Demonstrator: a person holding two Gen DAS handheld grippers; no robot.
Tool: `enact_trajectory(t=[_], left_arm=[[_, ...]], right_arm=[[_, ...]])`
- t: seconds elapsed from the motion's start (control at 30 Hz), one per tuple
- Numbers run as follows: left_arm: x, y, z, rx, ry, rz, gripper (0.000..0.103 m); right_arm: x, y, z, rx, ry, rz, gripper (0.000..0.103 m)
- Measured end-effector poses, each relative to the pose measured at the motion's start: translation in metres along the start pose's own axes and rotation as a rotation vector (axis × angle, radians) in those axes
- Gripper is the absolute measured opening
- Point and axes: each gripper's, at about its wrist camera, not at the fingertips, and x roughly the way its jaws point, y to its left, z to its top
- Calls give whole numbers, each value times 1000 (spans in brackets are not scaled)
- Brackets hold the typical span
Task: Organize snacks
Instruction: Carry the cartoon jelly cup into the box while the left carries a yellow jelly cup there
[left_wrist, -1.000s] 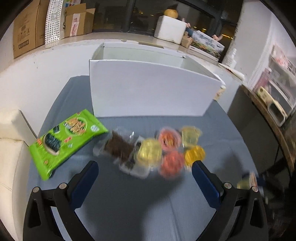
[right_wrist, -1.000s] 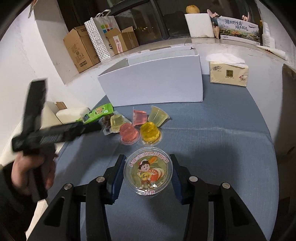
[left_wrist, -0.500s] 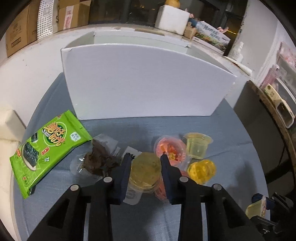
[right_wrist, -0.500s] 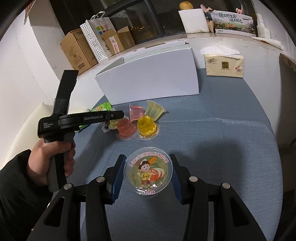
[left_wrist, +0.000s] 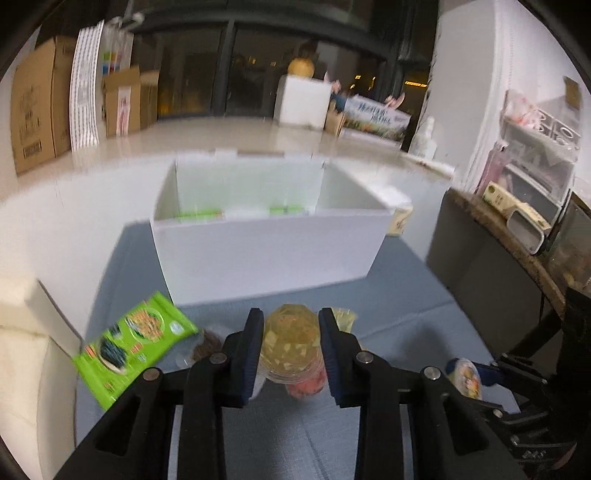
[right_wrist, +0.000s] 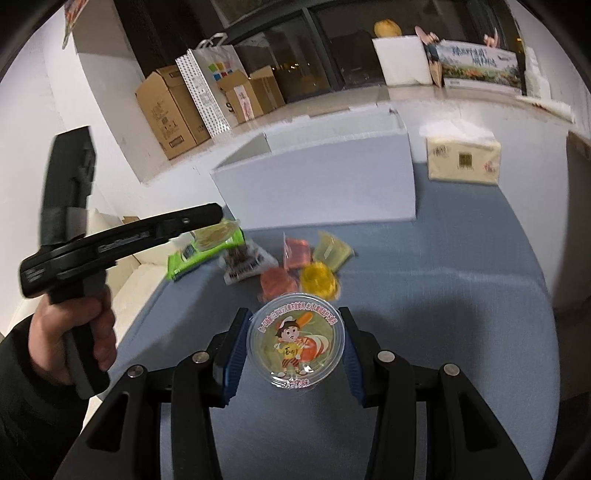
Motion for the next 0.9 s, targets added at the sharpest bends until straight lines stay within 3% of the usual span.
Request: enact_trajectory(t=[0.23,0.5,0.63,0.73,0.77,0.8,0.83,0.87,0.9], left_arm=[[-11,13,50,13,-74,12,34],[28,42,116,23,-81,40,34],[55,56,130,-4,-51,24,34],[81,64,136,-10,22,16,35],[88,66,136,-5,36,29,43],[92,67,135,-4,42,55,71],[95,69,134,-8,53,74,87],[95,71,132,-17,53,56,103],[93,73,131,-23,43,39,103]], right_arm=[[-6,5,69,-55,-91,-21,50],[31,-16,165,-60,-152,-48,50],[66,-38,189,-34,-96,-118,50],[87,-50,196,-16,-53,-125,53],[93,-53,197,0,-41,-111,57],[95,-55,197,11,-35,-97,79],[96,-57,196,29,-42,-90,99],[94,-59,193,48,-62,-91,101],[91,-61,192,60,-76,-90,102]])
